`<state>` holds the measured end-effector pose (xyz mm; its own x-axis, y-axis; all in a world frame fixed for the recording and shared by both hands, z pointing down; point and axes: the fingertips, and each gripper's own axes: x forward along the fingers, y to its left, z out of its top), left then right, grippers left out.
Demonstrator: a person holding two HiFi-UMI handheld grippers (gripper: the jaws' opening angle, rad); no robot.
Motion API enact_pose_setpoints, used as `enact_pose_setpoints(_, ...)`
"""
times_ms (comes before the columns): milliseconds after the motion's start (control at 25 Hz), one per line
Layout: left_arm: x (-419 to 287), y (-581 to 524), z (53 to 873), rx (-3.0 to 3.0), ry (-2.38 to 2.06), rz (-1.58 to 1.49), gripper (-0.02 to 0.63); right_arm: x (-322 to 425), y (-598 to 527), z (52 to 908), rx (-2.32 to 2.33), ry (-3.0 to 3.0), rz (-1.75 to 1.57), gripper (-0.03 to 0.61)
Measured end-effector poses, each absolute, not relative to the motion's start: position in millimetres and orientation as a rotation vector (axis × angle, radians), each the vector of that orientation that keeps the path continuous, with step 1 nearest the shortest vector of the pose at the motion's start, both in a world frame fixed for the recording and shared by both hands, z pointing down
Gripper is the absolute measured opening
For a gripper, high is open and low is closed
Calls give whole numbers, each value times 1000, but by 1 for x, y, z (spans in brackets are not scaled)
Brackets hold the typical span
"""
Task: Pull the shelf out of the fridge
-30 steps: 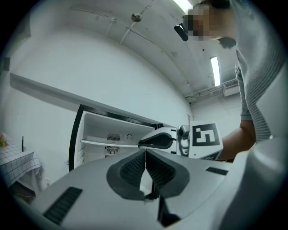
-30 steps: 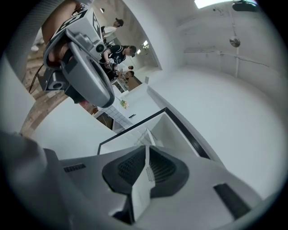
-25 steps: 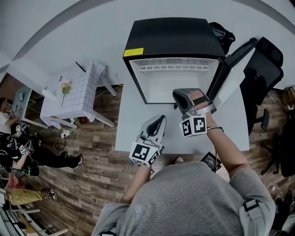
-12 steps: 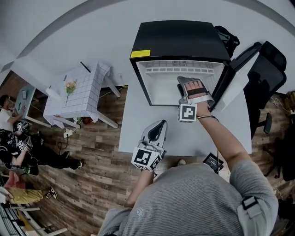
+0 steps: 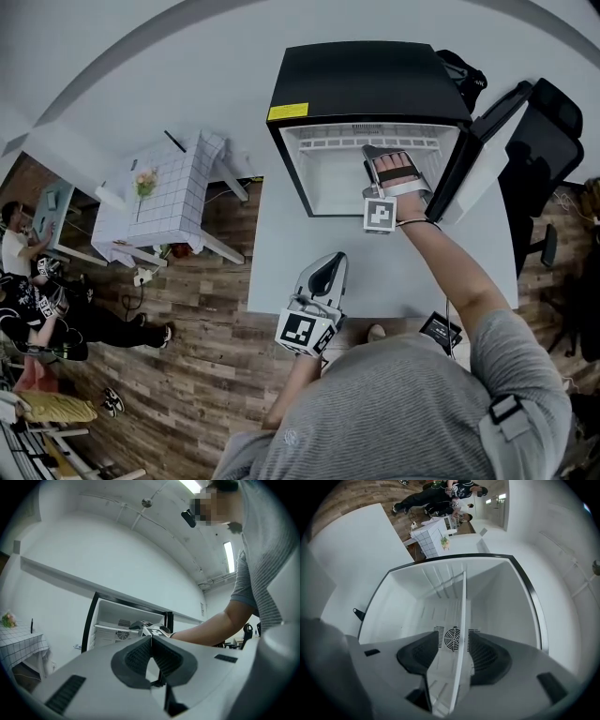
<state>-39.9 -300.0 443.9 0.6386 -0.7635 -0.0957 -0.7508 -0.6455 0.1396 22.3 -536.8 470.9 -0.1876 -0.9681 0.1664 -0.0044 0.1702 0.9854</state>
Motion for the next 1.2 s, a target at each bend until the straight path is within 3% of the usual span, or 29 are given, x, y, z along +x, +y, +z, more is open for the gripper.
enact_pose_setpoints(1200,-53,-298,464,2695,-1305,-154,12,45,-637,487,1042,-1231,-1155,193)
